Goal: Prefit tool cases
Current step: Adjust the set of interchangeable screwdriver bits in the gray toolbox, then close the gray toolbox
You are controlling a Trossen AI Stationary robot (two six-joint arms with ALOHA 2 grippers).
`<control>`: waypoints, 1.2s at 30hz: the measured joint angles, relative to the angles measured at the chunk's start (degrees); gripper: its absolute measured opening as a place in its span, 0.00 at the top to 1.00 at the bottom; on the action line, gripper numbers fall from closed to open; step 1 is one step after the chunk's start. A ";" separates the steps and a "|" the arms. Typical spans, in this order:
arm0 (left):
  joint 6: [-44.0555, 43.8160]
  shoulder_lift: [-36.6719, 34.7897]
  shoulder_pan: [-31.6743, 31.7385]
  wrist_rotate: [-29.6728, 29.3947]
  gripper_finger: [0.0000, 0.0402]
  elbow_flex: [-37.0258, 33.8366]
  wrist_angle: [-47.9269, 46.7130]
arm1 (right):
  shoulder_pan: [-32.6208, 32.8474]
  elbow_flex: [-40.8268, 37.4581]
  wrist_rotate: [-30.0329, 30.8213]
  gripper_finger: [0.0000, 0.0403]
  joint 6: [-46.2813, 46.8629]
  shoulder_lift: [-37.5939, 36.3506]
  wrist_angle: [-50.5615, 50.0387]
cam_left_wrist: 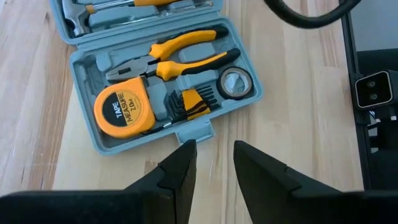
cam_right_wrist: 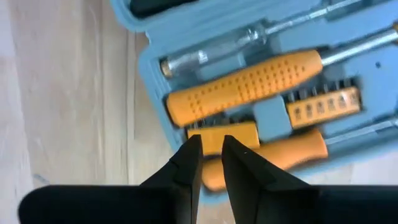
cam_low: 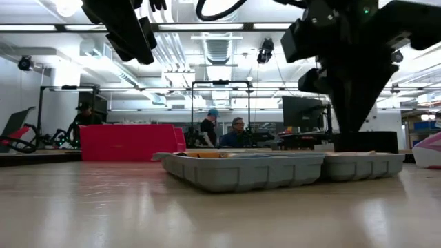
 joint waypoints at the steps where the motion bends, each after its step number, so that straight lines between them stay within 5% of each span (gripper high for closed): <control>1: 0.00 0.00 0.00 0.00 0.72 0.00 0.01 | 0.07 0.42 0.02 0.89 0.01 -0.02 -0.95; 10: 0.00 -0.02 0.00 -0.02 0.72 0.00 -0.01 | 0.34 -1.58 -0.62 0.89 -0.10 0.00 -0.36; 19: 0.66 -0.02 0.00 -0.09 0.72 0.00 -0.04 | -0.85 -12.86 -4.86 0.92 1.18 0.42 14.41; 36: -0.66 -0.09 -1.28 0.22 0.72 -0.04 0.01 | -0.80 -5.15 -0.33 0.90 0.93 -2.54 5.84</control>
